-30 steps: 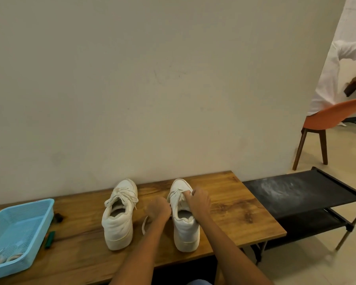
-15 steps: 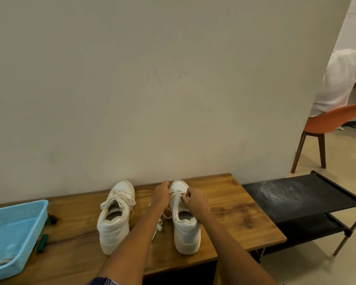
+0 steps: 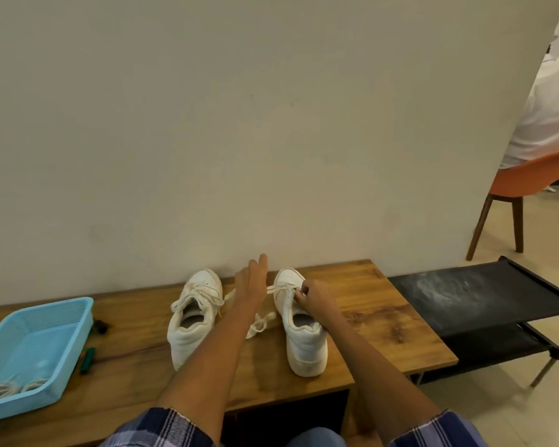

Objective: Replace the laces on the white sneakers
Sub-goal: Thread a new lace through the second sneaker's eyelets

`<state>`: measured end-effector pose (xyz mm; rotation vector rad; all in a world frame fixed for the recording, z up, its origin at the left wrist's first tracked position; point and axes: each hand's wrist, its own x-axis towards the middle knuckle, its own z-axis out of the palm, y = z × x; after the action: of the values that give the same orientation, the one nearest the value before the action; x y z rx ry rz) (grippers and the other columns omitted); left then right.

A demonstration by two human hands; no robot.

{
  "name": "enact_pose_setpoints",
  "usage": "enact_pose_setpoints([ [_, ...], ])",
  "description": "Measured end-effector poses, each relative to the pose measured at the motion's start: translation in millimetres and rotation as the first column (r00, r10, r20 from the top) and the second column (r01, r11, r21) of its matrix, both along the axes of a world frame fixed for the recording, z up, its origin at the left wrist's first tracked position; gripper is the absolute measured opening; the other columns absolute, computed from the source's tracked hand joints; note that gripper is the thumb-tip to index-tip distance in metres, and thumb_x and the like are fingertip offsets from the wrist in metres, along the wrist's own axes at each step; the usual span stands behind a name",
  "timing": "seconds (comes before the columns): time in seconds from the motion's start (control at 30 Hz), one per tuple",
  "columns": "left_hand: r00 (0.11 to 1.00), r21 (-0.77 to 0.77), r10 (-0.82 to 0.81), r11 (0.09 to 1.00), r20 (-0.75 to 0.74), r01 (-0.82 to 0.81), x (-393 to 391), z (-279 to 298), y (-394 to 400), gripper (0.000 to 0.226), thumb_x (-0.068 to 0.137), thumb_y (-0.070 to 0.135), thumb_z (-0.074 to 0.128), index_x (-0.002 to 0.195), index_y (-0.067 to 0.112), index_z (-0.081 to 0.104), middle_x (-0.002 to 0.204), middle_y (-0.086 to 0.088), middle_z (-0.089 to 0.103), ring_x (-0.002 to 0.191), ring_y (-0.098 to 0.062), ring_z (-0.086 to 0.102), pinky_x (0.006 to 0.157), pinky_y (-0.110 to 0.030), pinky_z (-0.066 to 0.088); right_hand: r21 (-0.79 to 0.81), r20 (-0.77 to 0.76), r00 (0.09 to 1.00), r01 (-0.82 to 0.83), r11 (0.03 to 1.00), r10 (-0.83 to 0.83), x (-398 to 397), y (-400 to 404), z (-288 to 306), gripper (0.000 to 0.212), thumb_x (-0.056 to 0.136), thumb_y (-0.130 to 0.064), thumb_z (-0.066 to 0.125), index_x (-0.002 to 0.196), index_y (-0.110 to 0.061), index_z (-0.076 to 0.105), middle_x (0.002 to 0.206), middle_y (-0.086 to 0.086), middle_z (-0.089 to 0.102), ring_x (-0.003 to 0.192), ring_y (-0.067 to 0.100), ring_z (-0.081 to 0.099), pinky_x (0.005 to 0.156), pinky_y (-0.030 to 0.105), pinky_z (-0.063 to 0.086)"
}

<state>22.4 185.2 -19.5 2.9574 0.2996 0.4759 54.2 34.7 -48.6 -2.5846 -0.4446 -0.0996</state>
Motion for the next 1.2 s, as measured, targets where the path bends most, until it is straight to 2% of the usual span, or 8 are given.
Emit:
enact_pose_setpoints([
  [0.17,0.996,-0.472,-0.053,0.881,-0.066,0.016,-7,45,23,0.039,0.08,0.024,0.074,0.112,0.011,0.058,0.104,-0.006,0.062,0.095,-0.019,0.059,0.084,-0.031,0.044,-0.045,-0.097,0.995,-0.008,0.999,0.004,-3,-1,9,0.04,0.092,-0.033,0.052,0.057,-0.019,0.041,0.058,-0.001,0.045,0.062,0.017,0.045,0.057,0.027,0.036],
  [0.3,0.967,-0.967,0.147,0.181,0.207,0.179,-26,93,20,0.009,0.088,0.012,0.065,0.095,0.01,0.062,0.084,-0.007,0.057,0.056,-0.012,0.048,0.049,-0.02,0.053,-0.241,-0.19,0.982,-0.067,0.968,0.021,-3,0,37,0.029,0.094,-0.031,0.049,0.084,-0.006,0.062,0.086,0.008,0.064,0.078,0.02,0.049,0.062,0.024,0.038],
  [0.37,0.945,-0.964,0.19,0.036,0.266,0.264,-31,115,18,0.01,0.09,0.01,0.061,0.1,0.007,0.062,0.083,-0.005,0.057,0.056,-0.014,0.049,0.05,-0.022,0.055,-0.35,-0.16,0.987,-0.084,0.933,0.029,-4,2,57,0.028,0.094,-0.024,0.047,0.111,-0.006,0.061,0.113,0.009,0.063,0.09,0.022,0.054,0.075,0.029,0.042],
  [0.5,0.948,-0.938,0.097,-0.146,0.303,0.315,-34,134,11,0.029,0.089,-0.012,0.04,0.105,0.004,0.058,0.091,-0.009,0.058,0.076,-0.021,0.058,0.07,-0.036,0.058,0.172,-0.012,0.994,-0.101,0.98,0.105,-24,21,100,0.028,0.096,-0.027,0.049,0.106,-0.005,0.063,0.103,0.01,0.067,0.097,0.026,0.063,0.085,0.035,0.049],
  [0.63,0.949,-0.949,0.059,0.084,0.31,0.304,-29,122,2,0.04,0.084,-0.023,0.043,0.11,0.005,0.057,0.1,-0.007,0.059,0.095,-0.021,0.057,0.075,-0.029,0.055,0.689,-0.317,0.809,-0.163,0.706,0.495,-55,37,130,0.043,0.099,-0.04,0.043,0.116,-0.003,0.057,0.08,0.005,0.065,0.074,0.018,0.065,0.076,0.029,0.052],
  [0.83,0.952,-0.548,0.031,0.823,0.305,0.149,-35,92,26,0.035,0.079,-0.022,0.048,0.102,-0.001,0.064,0.107,-0.013,0.065,0.101,-0.024,0.06,0.078,-0.022,0.046,0.811,-0.273,0.923,0.068,0.582,0.272,-31,-2,141,0.016,0.089,-0.021,0.065,0.093,-0.006,0.063,0.069,0.002,0.047,0.041,0.004,0.043,0.061,0.026,0.054],
  [1.03,0.992,-0.436,0.126,0.894,0.028,-0.102,-35,81,24,0.027,0.089,-0.008,0.048,0.11,0.002,0.061,0.117,-0.012,0.062,0.107,-0.025,0.059,0.087,-0.025,0.046,0.938,-0.239,0.971,0.235,0.253,-0.018,-10,-51,166,0.023,0.088,-0.019,0.067,0.071,-0.008,0.056,0.06,0.002,0.044,0.048,0.013,0.042,0.05,0.02,0.053],
  [1.2,0.945,-0.38,0.085,0.901,-0.317,-0.209,-27,103,-9,0.044,0.1,0.031,0.041,0.13,0.001,0.048,0.136,-0.017,0.049,0.123,-0.035,0.048,0.106,-0.043,0.037,0.779,-0.257,0.953,0.108,0.618,0.158,-16,-44,162,0.011,0.092,-0.012,0.059,0.085,-0.008,0.065,0.074,0.003,0.058,0.055,0.011,0.045,0.042,0.016,0.038],
])
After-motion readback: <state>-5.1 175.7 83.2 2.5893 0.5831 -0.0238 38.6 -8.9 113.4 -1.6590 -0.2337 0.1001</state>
